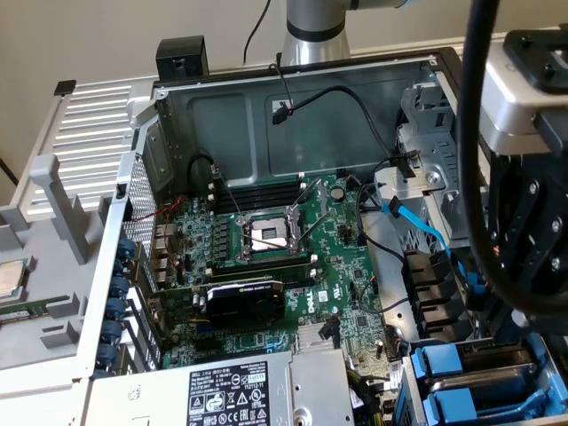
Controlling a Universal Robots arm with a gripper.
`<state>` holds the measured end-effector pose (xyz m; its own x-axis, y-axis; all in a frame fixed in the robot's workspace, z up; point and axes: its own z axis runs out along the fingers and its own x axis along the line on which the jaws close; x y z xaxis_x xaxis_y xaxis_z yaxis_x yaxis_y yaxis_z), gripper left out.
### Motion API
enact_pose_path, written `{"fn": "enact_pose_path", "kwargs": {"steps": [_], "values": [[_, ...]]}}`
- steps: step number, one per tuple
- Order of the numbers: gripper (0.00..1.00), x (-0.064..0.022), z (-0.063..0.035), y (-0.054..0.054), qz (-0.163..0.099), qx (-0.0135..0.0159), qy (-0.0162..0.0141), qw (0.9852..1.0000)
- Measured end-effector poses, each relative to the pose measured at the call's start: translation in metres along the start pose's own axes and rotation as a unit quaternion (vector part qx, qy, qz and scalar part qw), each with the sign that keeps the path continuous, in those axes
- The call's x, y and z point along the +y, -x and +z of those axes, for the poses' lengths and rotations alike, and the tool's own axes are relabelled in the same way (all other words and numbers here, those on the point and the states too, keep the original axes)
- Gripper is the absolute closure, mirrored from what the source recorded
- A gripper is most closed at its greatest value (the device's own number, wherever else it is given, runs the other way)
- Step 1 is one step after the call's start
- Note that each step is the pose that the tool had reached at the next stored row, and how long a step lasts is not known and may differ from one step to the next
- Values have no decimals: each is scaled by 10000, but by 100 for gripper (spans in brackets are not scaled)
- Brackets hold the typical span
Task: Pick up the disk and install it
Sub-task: 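Insert the first disk wire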
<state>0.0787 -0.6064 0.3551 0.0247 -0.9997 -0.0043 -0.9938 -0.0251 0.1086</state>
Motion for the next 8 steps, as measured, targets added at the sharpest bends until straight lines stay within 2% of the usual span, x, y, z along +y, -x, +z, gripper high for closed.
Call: {"fn": "enact_pose_path", "kwargs": {"steps": [2, 5, 8], "values": [[83, -1, 12, 9, 30, 8, 12, 10000], [83, -6, 26, 47, 35, 48, 23, 10000], [83, -7, 31, 72, 42, 101, 45, 9999]]}}
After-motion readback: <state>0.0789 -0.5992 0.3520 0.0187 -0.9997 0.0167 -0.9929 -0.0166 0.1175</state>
